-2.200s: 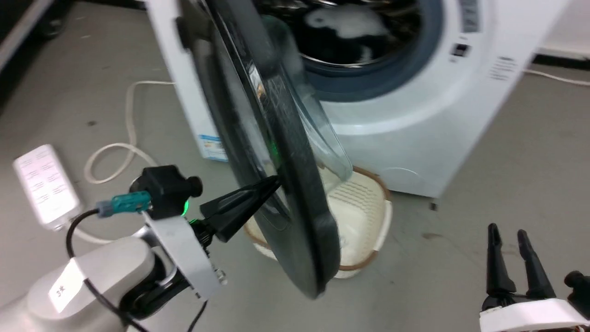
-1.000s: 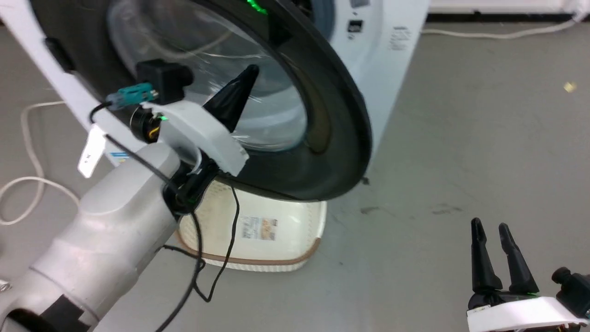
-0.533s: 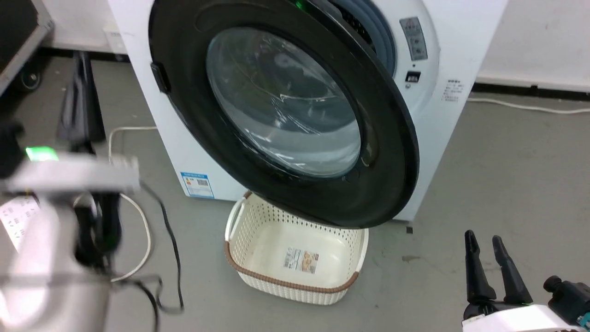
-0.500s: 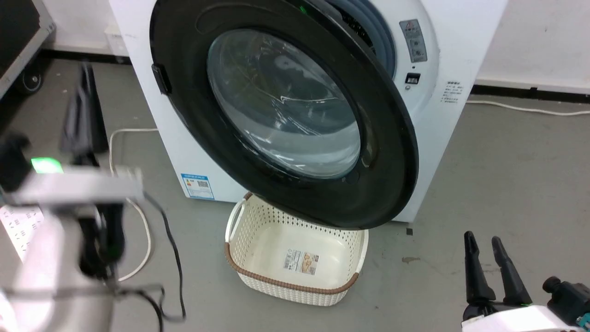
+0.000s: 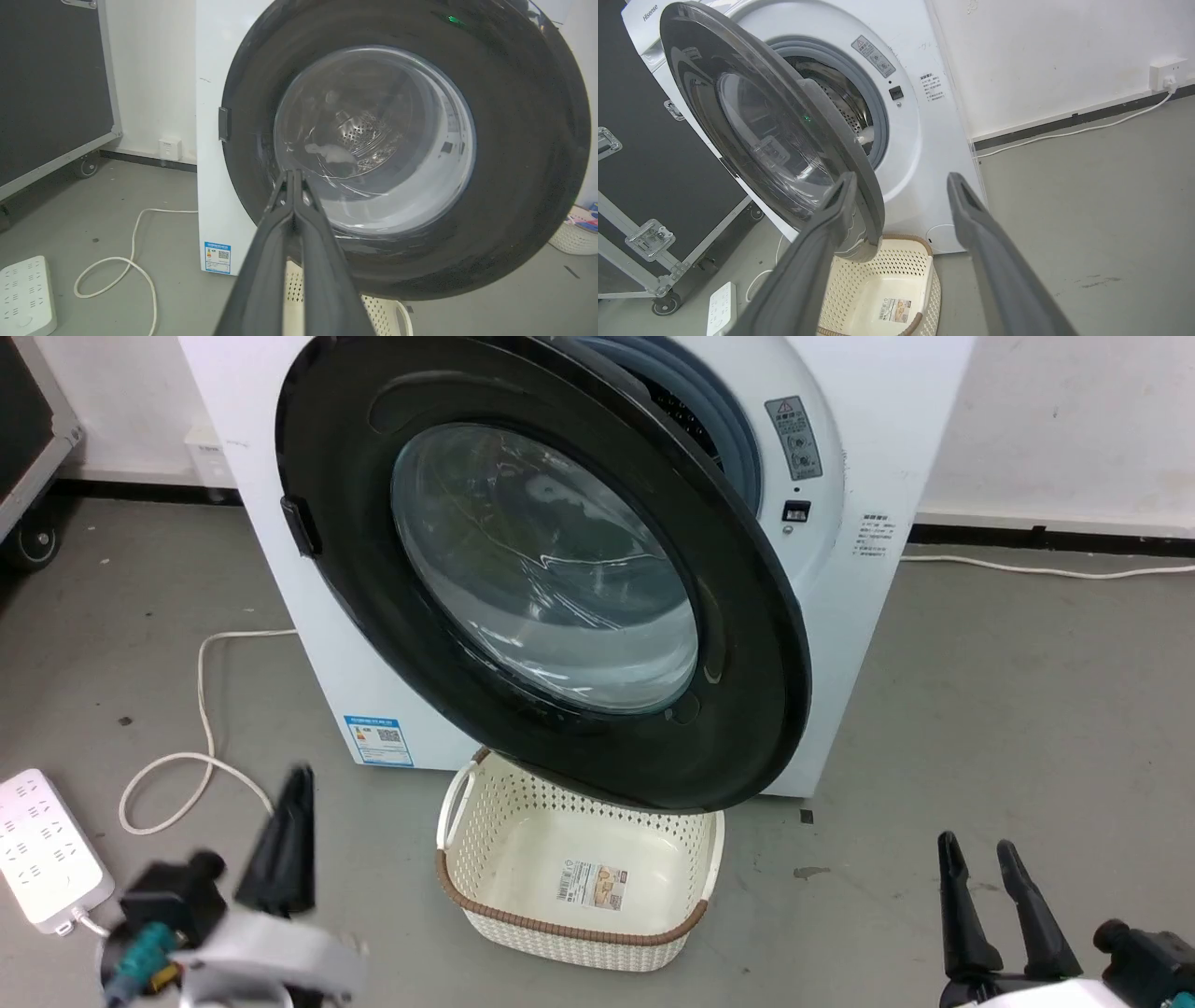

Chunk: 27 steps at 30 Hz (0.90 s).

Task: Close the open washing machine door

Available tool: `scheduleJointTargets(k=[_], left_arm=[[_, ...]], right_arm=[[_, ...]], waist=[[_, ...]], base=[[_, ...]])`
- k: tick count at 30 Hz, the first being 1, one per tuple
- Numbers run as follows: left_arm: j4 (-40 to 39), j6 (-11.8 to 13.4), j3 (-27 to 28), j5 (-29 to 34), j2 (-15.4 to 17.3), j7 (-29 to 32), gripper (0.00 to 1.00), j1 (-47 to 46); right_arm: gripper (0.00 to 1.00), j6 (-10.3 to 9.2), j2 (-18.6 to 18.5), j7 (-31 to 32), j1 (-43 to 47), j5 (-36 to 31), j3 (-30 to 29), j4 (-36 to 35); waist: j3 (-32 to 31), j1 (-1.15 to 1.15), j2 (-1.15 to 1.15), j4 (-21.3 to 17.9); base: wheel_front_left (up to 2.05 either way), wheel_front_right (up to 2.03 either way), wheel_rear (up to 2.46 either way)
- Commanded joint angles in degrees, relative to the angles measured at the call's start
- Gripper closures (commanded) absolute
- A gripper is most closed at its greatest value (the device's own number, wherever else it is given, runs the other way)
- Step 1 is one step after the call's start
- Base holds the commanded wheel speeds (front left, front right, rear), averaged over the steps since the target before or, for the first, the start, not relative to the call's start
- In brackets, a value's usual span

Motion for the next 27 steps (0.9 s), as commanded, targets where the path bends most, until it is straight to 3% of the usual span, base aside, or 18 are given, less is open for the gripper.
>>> scheduleJointTargets(k=[1, 9, 10, 11, 12, 20, 21, 22, 23, 27], left_arm=[[1.9, -0.4, -0.7, 0.3, -0.2, 0.9, 1.0, 2.0], [4.1, 0.2, -1.7, 0.5, -0.2, 2.5, 1.0, 3.8], [4.1, 0.6, -1.7, 0.5, -0.2, 2.3, 0.85, 3.9], [4.1, 0.6, -1.7, 0.5, -0.2, 2.3, 0.85, 3.9], [4.0, 0.9, -1.7, 0.7, -0.2, 2.2, 0.0, 3.9], [1.8, 2.5, -1.9, 2.3, 0.0, 1.2, 0.0, 4.7], [1.4, 2.8, -1.8, 2.4, -0.1, 1.1, 0.0, 4.8], [1.4, 2.8, -1.8, 2.4, -0.1, 1.1, 0.0, 4.8], [0.7, 3.1, -1.8, 2.7, -0.1, 0.9, 0.0, 4.8], [-0.3, 3.3, -2.0, 2.8, -0.1, 0.8, 0.0, 4.7]], right_arm=[[0.0, 0.05, -0.1, -0.2, 1.2, -0.6, -0.2, -0.4], [0.0, 0.05, -0.1, -0.2, 2.2, -2.2, -0.4, -0.8], [0.0, 0.05, -0.1, -0.2, 2.2, -3.0, -0.3, -1.0], [0.0, 0.05, -0.1, -0.2, 2.2, -3.0, -0.3, -1.0], [0.0, 0.05, -0.1, -0.2, 2.2, -4.1, -0.7, -1.0], [0.0, 0.05, -0.1, 0.0, 2.2, -9.4, -1.0, -1.2], [0.37, 0.05, -0.1, 0.2, 2.1, -9.9, -1.1, -1.3], [0.37, 0.05, -0.1, 0.2, 2.1, -9.9, -1.1, -1.3], [1.0, 0.05, -0.1, 1.7, 1.7, -11.1, -0.8, -1.6], [1.0, 0.05, -0.1, 3.8, 0.5, -11.7, -0.2, -2.3]], waist=[[-0.2, 0.01, 0.0, 0.1], [-0.2, 0.01, 0.0, 0.8], [-0.2, 0.01, 0.0, 0.8], [-0.2, 0.01, 0.0, 0.8], [-0.2, 0.01, 0.0, 0.8], [0.0, 0.01, 0.0, 1.0], [0.1, 0.01, 0.0, 1.2], [0.1, 0.01, 0.0, 1.2], [0.4, 0.01, 0.0, 1.4], [1.0, 0.01, 0.0, 2.1]], base=[[0.0, 0.0, 0.0], [0.0, 0.0, 0.0], [0.0, 0.0, 0.0], [0.0, 0.0, 0.0], [0.0, 0.0, 0.0], [0.0, 0.0, 0.0], [0.0, 0.0, 0.0], [0.0, 0.0, 0.0], [0.0, 0.0, 0.0], [0.0, 0.0, 0.0]])
